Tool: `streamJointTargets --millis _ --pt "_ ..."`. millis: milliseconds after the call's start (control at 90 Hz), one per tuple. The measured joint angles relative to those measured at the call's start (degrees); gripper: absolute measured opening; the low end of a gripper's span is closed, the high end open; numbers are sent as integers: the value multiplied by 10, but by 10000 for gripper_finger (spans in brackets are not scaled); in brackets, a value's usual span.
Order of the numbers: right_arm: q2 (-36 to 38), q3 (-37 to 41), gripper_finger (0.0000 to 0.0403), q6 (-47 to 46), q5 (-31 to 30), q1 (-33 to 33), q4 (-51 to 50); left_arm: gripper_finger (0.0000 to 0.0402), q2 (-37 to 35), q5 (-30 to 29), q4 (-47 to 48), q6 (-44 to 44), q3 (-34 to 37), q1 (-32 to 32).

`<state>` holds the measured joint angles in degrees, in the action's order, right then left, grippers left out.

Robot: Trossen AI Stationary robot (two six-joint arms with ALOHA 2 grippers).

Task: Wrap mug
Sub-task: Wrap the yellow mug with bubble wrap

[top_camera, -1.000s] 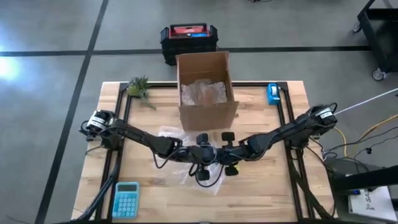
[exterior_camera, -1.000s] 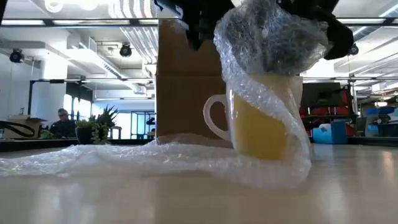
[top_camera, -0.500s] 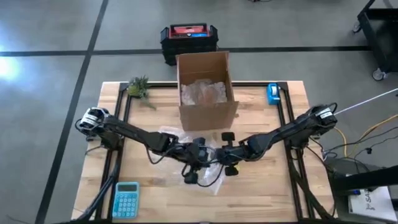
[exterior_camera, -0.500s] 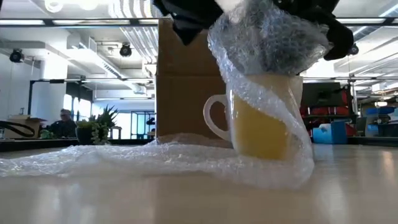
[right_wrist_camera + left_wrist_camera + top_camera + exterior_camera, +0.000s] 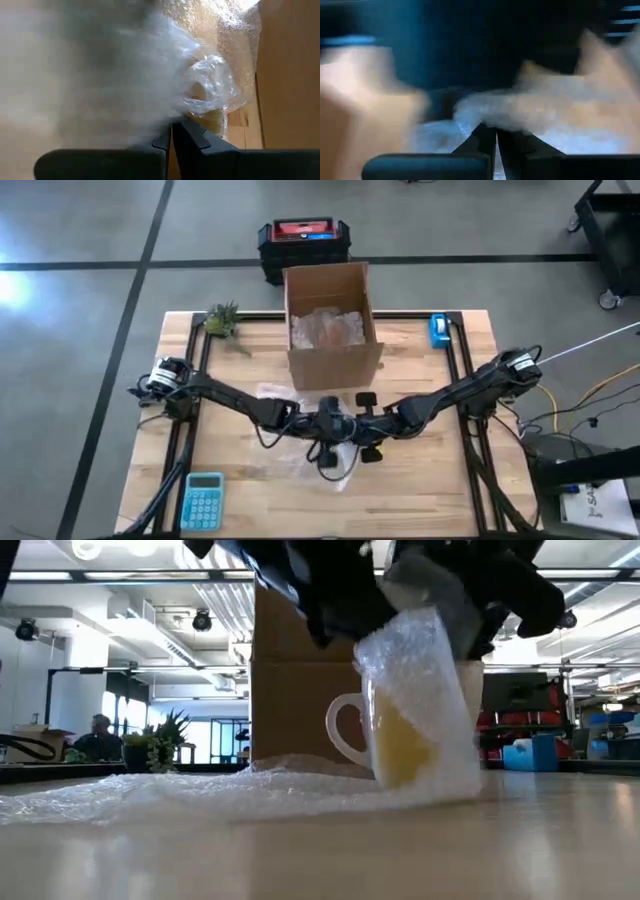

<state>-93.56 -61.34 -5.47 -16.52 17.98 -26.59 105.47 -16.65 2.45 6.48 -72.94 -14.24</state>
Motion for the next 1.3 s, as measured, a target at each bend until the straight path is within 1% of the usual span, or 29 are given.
streamJointTargets --millis 44,256,389,500,556,611,689,800,956,1044,1167,1300 --pt "0 0 2 0 0 0 1 0 0 -7 0 0 1 1" --pt "6 -8 2 8 2 0 -13 0 24 -6 -8 15 16 5" --pt "24 -54 2 10 3 2 -85 0 35 -7 -19 15 16 4" --pt "34 -98 2 10 1 2 -175 0 35 -1 -21 15 17 5" --pt "38 -111 2 10 1 2 -188 0 34 1 -22 15 18 5" --pt "40 -115 2 7 1 2 -170 0 34 2 -25 15 18 5" --pt "40 -109 2 12 5 2 -109 0 34 3 -26 16 18 5" --pt "18 -85 2 23 7 2 -53 0 34 5 -26 16 18 4" --pt "-16 -59 2 5 5 2 -47 0 28 12 -13 16 19 2" --pt "-24 -48 2 -10 7 3 -49 0 11 14 0 17 20 0" --pt "-31 -40 2 -14 22 1 -53 0 -34 13 6 27 17 -3" --pt "-29 -42 2 -14 22 1 -41 0 -73 13 14 30 20 -6"
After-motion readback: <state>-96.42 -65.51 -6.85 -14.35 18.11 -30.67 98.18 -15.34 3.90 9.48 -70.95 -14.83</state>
